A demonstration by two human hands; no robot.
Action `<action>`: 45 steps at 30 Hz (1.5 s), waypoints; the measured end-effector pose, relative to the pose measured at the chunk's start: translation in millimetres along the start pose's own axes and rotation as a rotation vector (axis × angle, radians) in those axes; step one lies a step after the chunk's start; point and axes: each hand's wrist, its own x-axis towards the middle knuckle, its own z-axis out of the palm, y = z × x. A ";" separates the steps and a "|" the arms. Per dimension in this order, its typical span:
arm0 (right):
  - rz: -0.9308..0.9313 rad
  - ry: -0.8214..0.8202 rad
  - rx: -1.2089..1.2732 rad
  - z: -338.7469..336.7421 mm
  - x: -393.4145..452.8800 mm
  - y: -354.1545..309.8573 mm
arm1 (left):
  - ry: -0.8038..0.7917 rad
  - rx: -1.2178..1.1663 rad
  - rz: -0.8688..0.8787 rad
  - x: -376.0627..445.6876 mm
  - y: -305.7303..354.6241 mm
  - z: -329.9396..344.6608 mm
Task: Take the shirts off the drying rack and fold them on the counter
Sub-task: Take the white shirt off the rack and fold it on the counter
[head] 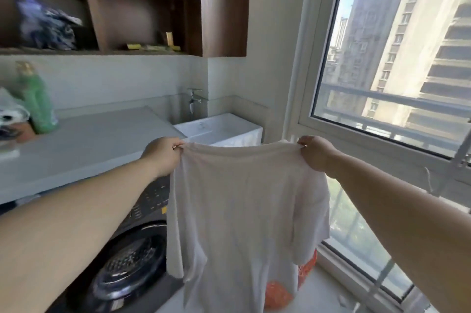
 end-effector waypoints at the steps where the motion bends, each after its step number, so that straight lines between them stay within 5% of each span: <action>1: -0.003 -0.011 0.026 6.4 7.5 -12.7 | 0.040 -0.018 -0.006 8.4 -11.4 -6.5; 8: 0.007 -0.125 -0.042 52.9 48.1 -69.1 | 0.154 -0.192 -0.154 63.8 -79.0 -36.6; 14: 0.148 -0.316 0.636 84.6 77.7 -100.3 | 0.095 -0.193 -0.170 90.1 -117.7 -42.6; 22: 0.015 -0.201 0.315 106.2 143.0 -124.1 | 0.174 -0.184 -0.247 117.7 -126.0 -32.0; 28: -0.006 -0.323 0.517 102.7 192.1 -125.7 | -0.045 -0.544 -0.403 139.9 -117.1 -40.6; 34: -0.061 -0.414 0.532 112.0 209.3 -129.6 | -0.192 -0.478 -0.446 144.7 -122.3 -40.3; 39: -0.102 -0.563 0.670 110.6 206.4 -139.9 | -0.065 0.001 -0.352 163.5 -124.3 -43.0; 45: -0.274 -0.898 0.677 77.3 185.1 -173.6 | -0.020 -0.532 -0.439 169.1 -118.4 -48.6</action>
